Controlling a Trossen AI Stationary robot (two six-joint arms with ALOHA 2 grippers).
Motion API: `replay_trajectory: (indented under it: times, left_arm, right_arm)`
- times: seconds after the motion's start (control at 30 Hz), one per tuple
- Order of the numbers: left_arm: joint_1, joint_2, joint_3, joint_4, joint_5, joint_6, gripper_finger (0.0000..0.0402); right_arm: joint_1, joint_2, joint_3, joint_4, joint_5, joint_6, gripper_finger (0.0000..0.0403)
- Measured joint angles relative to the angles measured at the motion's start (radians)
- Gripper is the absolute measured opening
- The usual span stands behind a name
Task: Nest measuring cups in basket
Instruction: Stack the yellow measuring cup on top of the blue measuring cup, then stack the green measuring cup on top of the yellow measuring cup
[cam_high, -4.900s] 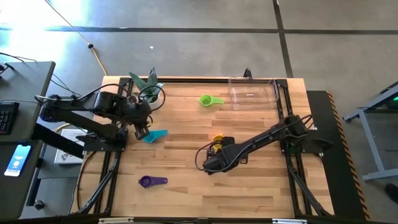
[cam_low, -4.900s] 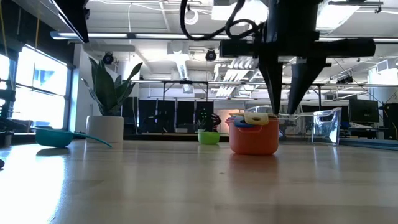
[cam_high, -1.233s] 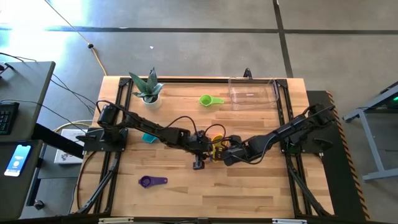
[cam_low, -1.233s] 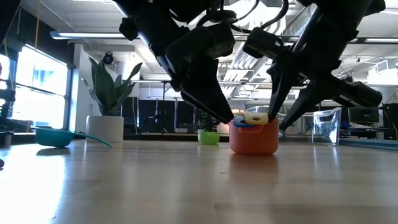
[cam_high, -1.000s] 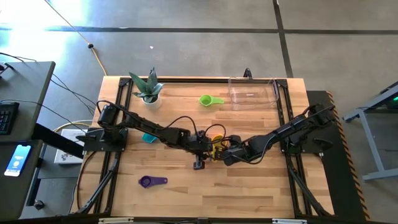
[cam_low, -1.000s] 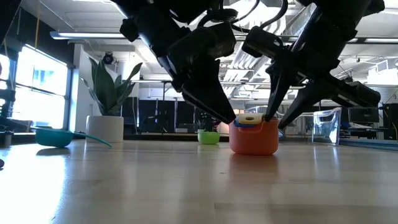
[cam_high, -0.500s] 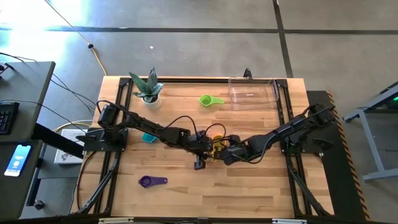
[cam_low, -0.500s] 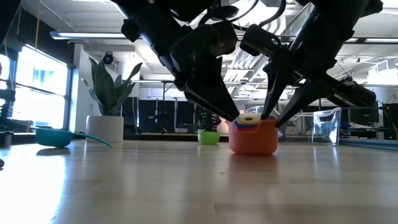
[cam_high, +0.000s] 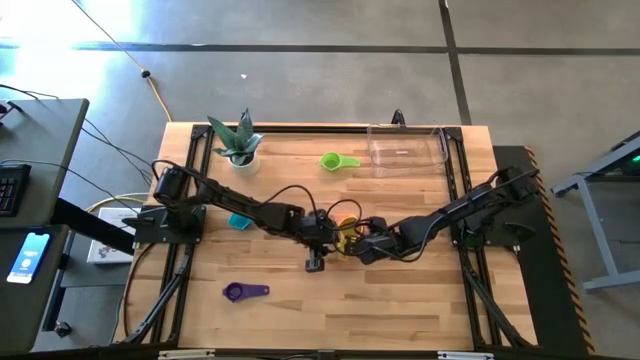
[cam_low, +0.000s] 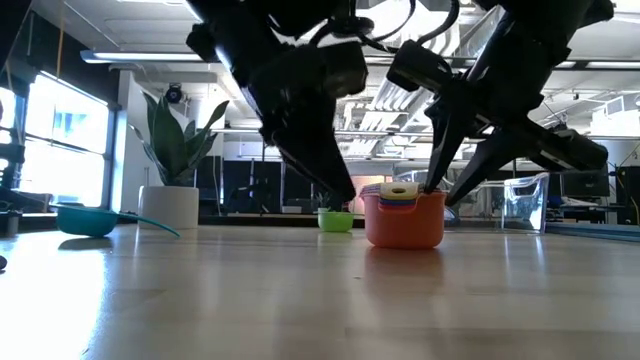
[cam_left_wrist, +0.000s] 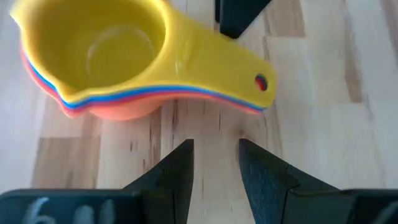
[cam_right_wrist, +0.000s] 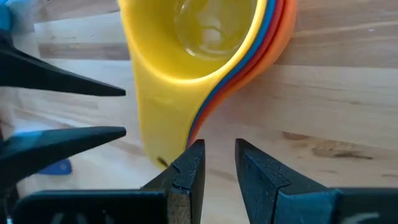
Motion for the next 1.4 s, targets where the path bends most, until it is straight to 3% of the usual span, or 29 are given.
replay_trajectory:
  times: [0.13, 0.4, 0.63, 0.87, 1.0, 1.27, 1.4]
  left_arm:
    - [0.000, -0.045, 0.000, -0.061, -0.005, 0.001, 0.0115]
    - [-0.003, -0.209, 0.000, -0.211, -0.080, 0.003, 0.0115]
    - [-0.005, -0.388, 0.000, -0.404, -0.101, -0.002, 0.0115]
    - [-0.026, -0.549, 0.000, -0.570, -0.147, -0.061, 0.0115]
    - [-0.042, -0.616, 0.000, -0.658, -0.184, -0.100, 0.0115]
    - [-0.048, -0.698, 0.000, -0.814, -0.245, -0.210, 0.0115]
    - [-0.037, -0.727, 0.000, -0.833, -0.263, -0.269, 0.0115]
  right_arm:
    - [0.016, -0.019, 0.002, 0.002, -0.009, 0.012, 0.0080]
    - [0.081, -0.049, 0.007, -0.019, 0.080, 0.113, 0.0080]
    - [0.112, -0.047, 0.091, -0.015, 0.168, 0.092, 0.0080]
    - [0.103, -0.047, 0.209, -0.015, 0.320, -0.080, 0.0080]
    - [0.071, -0.047, 0.245, -0.021, 0.332, -0.194, 0.0080]
    - [-0.038, -0.047, 0.270, -0.021, 0.294, -0.482, 0.0080]
    - [-0.140, -0.049, 0.270, -0.022, 0.130, -0.647, 0.0080]
